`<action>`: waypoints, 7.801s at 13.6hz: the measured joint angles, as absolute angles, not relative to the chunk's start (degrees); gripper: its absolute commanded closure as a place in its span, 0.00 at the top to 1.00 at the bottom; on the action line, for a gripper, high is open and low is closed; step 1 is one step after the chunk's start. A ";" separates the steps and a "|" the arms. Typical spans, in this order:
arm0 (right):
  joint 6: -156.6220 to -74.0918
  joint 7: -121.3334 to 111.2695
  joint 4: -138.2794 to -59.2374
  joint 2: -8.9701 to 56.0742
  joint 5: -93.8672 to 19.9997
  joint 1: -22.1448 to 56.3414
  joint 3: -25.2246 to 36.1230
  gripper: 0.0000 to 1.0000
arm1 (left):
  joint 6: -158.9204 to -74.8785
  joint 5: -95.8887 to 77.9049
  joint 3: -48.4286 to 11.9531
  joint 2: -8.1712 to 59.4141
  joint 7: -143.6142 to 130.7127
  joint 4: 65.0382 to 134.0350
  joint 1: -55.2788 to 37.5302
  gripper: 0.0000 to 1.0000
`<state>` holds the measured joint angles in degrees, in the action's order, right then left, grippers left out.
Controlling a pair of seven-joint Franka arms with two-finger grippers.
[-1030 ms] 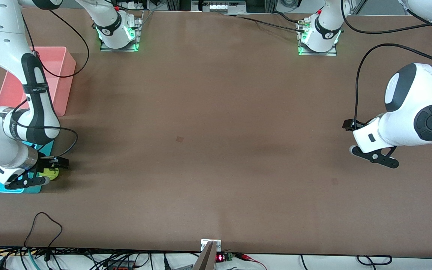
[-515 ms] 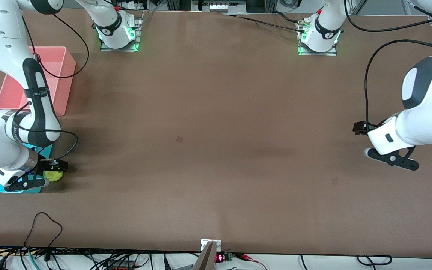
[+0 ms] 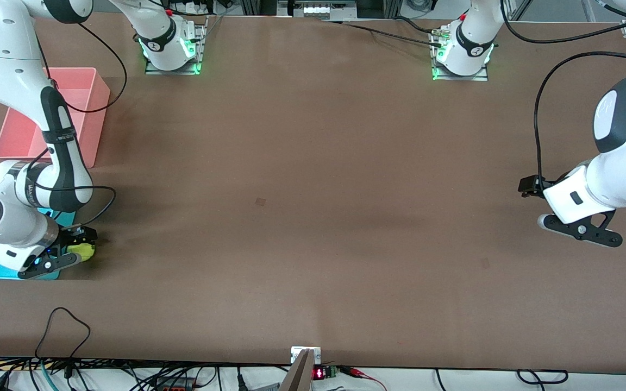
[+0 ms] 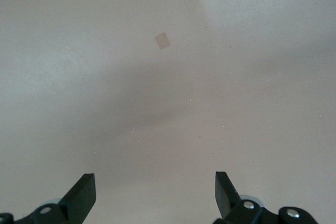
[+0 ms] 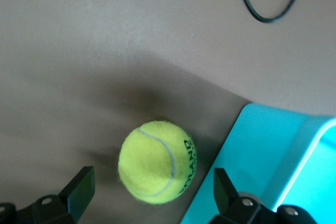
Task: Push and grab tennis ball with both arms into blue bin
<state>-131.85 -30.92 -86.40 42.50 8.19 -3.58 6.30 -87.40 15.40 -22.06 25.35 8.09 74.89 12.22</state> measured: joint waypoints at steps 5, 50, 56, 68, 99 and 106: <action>-131.92 -48.86 -86.17 42.50 8.42 -3.57 6.29 1.00 | -86.47 15.40 -22.24 25.34 8.07 74.88 12.13 1.00; -132.45 -36.26 -84.22 39.28 4.28 -4.87 6.68 0.00 | -96.74 1.09 1.83 -3.11 -5.04 97.48 -5.15 1.00; -119.91 -24.84 -87.96 30.72 4.27 -7.80 10.59 0.00 | -95.54 1.09 1.29 -3.53 -3.73 98.90 -4.40 1.00; -120.69 -22.85 -100.79 32.83 4.31 -14.48 14.30 0.00 | -91.83 3.03 0.02 -4.24 6.06 97.47 -4.57 1.00; -95.52 -22.81 -87.43 12.18 0.72 -7.01 2.79 1.00 | -89.21 1.02 -2.43 -2.66 6.24 97.55 -4.35 1.00; -89.69 -12.99 -87.39 8.04 0.23 -5.05 1.68 1.00 | -88.95 1.02 -2.44 -2.56 6.26 97.64 -4.35 1.00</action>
<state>-89.69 -12.99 -87.39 8.04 0.23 -5.05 1.68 -88.95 1.02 -2.44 -2.56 6.26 97.64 -4.35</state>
